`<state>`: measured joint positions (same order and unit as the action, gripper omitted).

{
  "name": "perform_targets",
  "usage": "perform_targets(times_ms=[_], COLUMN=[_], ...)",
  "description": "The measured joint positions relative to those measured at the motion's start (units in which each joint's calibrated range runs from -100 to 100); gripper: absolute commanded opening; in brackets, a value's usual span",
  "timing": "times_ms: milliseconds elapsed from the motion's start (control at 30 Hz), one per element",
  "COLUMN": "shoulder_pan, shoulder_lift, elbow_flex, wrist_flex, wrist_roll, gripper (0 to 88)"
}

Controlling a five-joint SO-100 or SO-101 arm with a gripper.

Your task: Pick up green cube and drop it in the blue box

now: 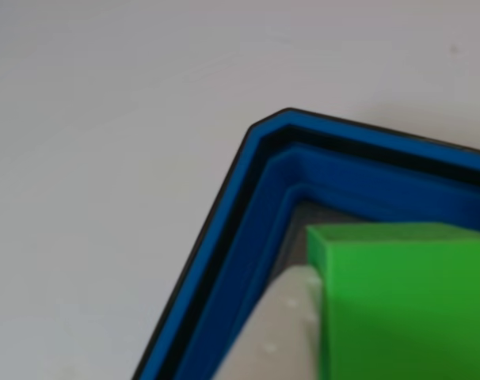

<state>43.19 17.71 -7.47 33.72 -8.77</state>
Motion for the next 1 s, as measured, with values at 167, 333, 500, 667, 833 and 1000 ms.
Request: perform_targets(times_ms=[167, 333, 500, 667, 833, 1000], shoulder_pan=[1.28, 1.28, 1.28, 1.28, 1.28, 1.28], shoulder_lift=[1.50, 2.26, 2.26, 2.26, 2.26, 2.26], elbow_flex=[0.00, 0.00, 0.00, 0.00, 0.00, 0.00], wrist_flex=[0.00, 0.00, 0.00, 0.00, 0.00, 0.00], wrist_roll=[0.34, 3.76, 5.91, 6.11, 6.11, 6.11], gripper=[5.6, 5.5, 5.5, 5.6, 5.9, 6.5])
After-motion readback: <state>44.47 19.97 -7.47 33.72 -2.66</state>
